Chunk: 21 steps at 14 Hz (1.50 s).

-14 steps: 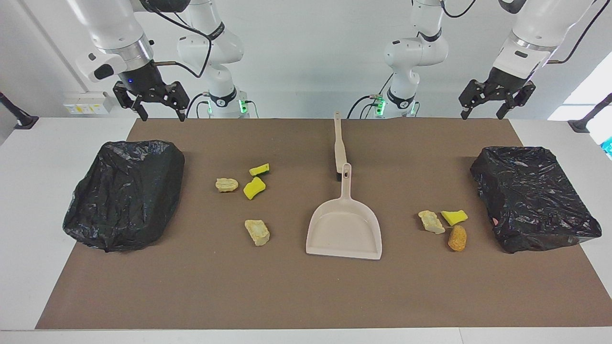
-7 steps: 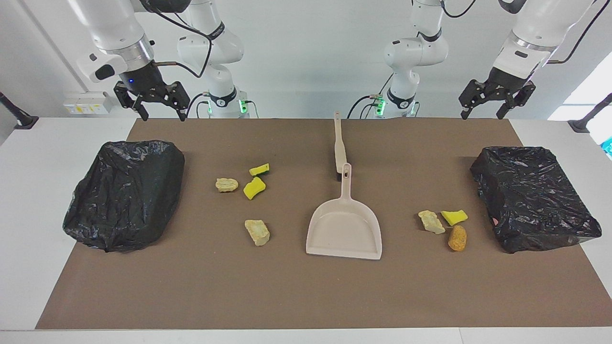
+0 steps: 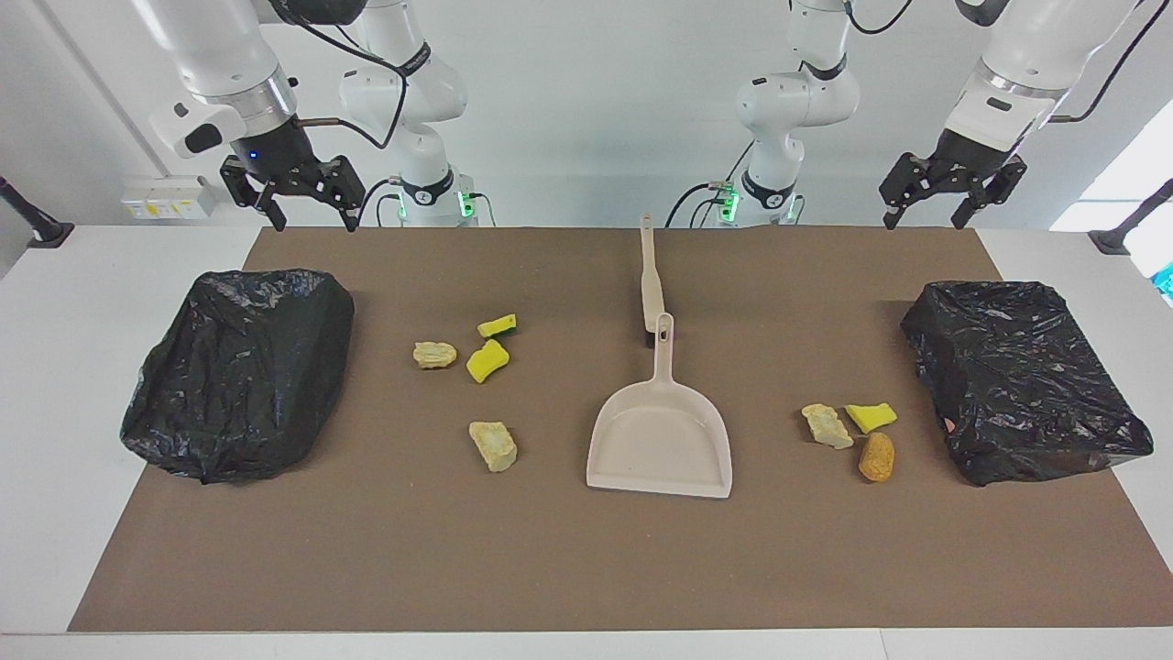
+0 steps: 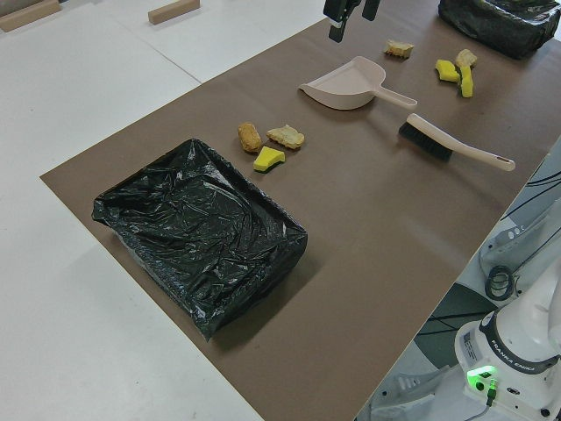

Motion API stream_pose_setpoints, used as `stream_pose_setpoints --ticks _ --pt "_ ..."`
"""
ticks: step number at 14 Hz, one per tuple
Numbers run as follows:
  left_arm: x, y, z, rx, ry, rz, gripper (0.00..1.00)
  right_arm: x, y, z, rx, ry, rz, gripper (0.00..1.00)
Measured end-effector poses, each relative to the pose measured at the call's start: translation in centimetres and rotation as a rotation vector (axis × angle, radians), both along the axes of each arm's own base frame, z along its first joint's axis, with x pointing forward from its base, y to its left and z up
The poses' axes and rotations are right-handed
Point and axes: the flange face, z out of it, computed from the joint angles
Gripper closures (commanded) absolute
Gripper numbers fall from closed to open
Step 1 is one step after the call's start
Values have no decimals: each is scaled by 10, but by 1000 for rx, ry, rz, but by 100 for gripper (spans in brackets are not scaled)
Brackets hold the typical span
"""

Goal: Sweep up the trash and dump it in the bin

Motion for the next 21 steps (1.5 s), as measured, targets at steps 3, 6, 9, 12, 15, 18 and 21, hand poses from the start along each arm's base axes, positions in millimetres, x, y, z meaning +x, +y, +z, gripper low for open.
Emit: stream_pose_setpoints --ticks 3,6,9,12,15,18,21 --pt "0 0 0 0 3 1 0 0 8 0 1 1 14 0" --pt "0 0 0 0 3 1 0 0 9 0 1 0 15 0" --pt "0 0 0 0 3 1 0 -1 9 0 1 -1 15 0" --pt "-1 0 -1 0 5 1 0 -2 9 1 1 -2 15 0" --pt "-1 0 -2 1 6 1 0 -2 9 1 1 -2 15 0" --pt "-2 0 -4 1 10 1 0 -2 8 -3 0 6 14 0" --pt "-3 0 -7 2 16 1 0 -2 6 -7 0 14 10 0"
